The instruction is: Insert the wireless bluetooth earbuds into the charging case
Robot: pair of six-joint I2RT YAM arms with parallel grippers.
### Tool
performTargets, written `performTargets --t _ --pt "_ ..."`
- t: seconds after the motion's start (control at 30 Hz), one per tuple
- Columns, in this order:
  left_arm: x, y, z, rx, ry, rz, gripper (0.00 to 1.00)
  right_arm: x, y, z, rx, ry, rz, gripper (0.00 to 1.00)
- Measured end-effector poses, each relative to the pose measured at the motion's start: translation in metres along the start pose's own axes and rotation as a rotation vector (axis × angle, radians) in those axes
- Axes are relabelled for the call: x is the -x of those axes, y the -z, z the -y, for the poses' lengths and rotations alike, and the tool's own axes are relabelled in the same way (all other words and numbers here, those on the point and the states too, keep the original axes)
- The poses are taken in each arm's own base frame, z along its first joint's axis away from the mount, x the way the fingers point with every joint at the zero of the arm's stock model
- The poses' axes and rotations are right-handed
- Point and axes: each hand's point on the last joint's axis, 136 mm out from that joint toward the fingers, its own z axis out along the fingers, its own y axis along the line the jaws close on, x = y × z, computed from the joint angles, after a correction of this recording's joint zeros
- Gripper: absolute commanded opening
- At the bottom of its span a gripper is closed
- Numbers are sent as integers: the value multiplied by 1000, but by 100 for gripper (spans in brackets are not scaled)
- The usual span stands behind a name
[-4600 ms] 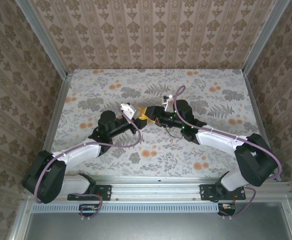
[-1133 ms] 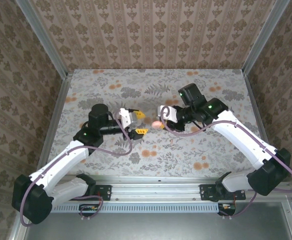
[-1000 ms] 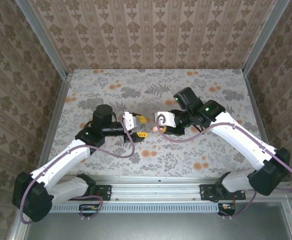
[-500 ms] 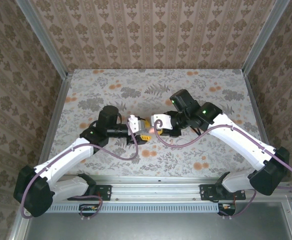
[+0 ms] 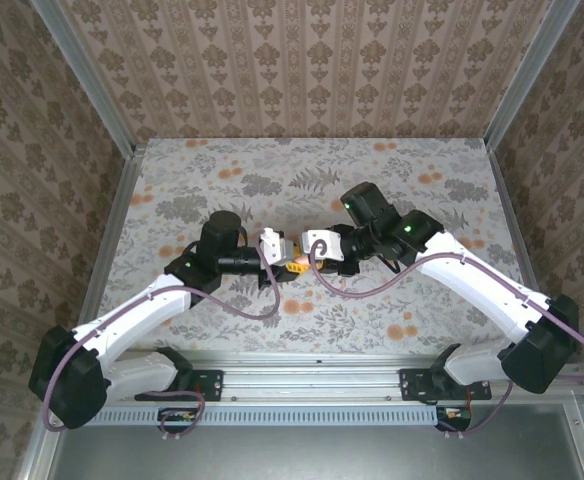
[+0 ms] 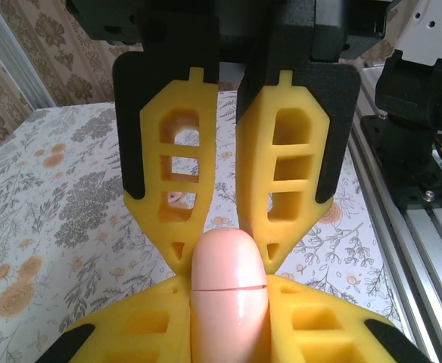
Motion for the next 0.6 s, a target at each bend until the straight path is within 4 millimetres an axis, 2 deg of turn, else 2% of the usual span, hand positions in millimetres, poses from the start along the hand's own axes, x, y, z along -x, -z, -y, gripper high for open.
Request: performTargets --t 0.1,0.27,0.37,0.5,0.6 --pt "2 1 0 4 -3 4 16 0 2 1 -14 -7 20 19" --pt "9 3 -3 25 0 46 14 2 8 5 -51 -49 110 34" --pt "10 7 -10 57 23 73 14 -7 18 11 -90 -123 172 40" --pt "15 11 -17 84 43 111 14 -12 30 17 -130 -215 272 43" --pt "24 13 -18 91 43 146 14 -9 33 17 -127 -252 340 44"
